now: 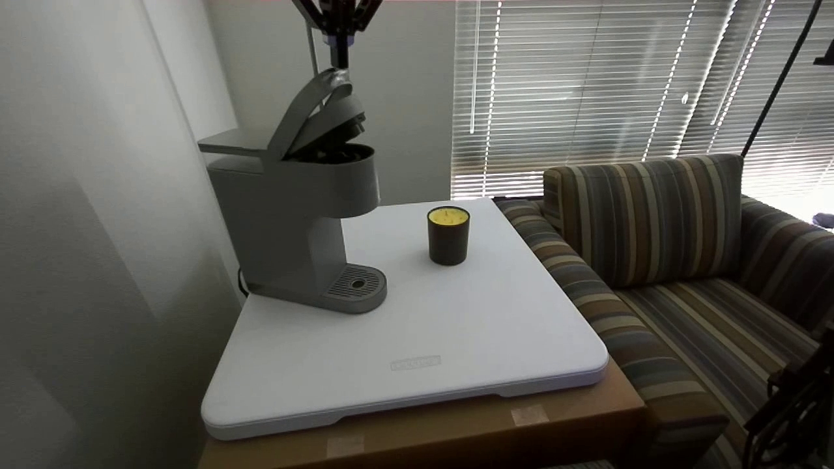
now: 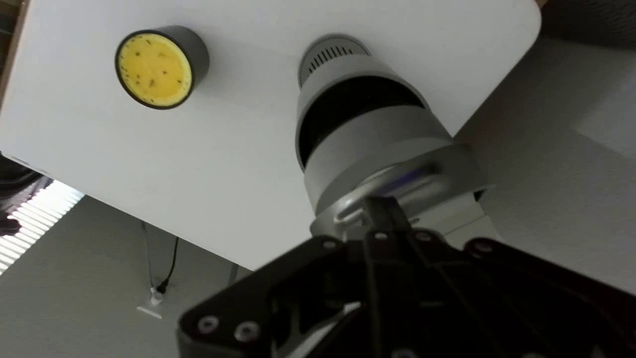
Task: Close the grey coffee maker
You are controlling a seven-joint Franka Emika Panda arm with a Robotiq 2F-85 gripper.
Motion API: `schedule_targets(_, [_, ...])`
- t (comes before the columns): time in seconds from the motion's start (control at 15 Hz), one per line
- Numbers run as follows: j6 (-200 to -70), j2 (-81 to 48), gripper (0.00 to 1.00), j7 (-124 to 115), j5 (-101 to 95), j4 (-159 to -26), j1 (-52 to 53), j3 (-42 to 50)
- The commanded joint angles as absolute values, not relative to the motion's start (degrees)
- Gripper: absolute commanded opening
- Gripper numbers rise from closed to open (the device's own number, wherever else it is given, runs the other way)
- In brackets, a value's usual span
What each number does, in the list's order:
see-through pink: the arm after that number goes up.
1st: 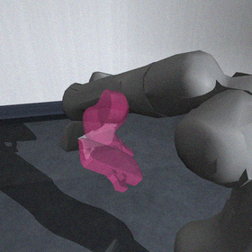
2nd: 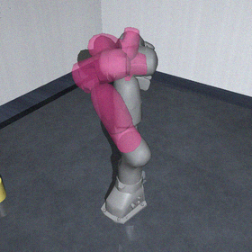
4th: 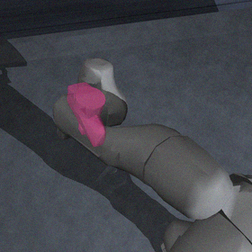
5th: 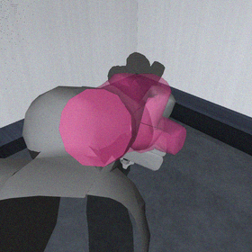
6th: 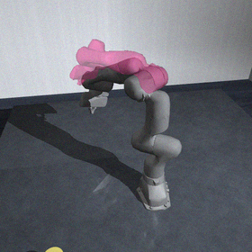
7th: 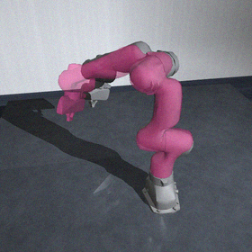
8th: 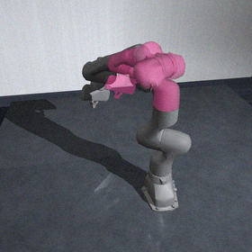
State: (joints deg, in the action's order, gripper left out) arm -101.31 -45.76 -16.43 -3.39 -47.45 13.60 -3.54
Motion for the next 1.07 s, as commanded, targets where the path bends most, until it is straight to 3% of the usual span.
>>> schedule_targets(0.0, [-95.35, -45.66, 0.0, -16.27, -5.5, -46.16, 14.01, -2.39])
schedule_targets(0.33, [-93.86, -45.97, 0.0, -16.52, -5.32, -45.92, 13.69, -2.66])
schedule_targets(1.0, [-102.81, -46.57, 0.0, -23.49, -4.33, -43.0, 13.66, -2.8])
